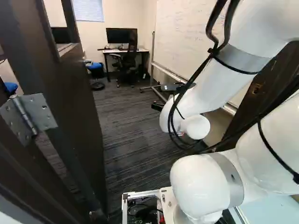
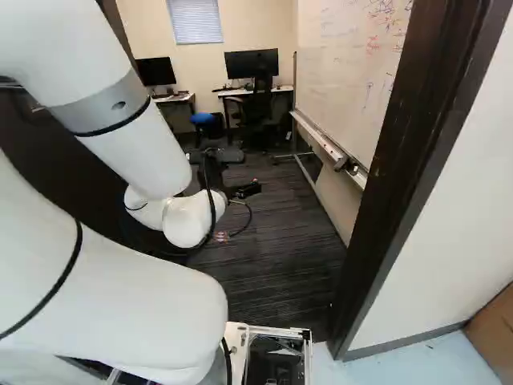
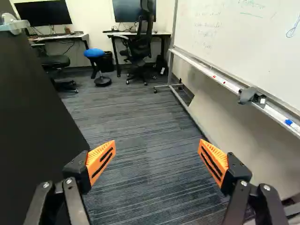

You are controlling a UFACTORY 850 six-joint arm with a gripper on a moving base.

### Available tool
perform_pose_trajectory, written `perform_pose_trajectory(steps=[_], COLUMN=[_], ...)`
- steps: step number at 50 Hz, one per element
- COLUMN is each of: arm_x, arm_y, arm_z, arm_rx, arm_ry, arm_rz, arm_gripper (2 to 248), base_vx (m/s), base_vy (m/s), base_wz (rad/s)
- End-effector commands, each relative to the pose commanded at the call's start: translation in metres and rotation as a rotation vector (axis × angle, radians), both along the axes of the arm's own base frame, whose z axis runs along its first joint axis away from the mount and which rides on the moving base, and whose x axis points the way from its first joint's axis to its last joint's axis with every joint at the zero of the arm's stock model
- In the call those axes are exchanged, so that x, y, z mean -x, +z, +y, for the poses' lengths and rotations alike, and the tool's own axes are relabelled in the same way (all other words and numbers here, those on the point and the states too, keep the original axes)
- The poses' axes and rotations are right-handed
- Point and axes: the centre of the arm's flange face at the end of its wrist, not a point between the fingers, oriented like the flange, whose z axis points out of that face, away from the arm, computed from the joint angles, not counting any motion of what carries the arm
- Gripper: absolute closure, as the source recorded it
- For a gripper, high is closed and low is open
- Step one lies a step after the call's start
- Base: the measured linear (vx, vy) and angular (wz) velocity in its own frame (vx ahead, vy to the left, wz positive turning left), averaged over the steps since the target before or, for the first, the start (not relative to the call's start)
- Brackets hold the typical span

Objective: Open the door and move inside

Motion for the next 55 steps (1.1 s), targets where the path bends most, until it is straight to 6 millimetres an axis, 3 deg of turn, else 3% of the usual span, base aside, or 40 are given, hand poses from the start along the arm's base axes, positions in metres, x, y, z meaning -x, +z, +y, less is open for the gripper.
perform_pose_trajectory(steps=[55], arm_x=[0.0000], arm_y=[0.0000], arm_z=[0.0000], arm_rx=[0.000], arm_ry=[0.000], arm_rz=[0.000], arm_gripper=[3], base_vx=[0.191], base_vy=[0.015], base_wz=[0.055])
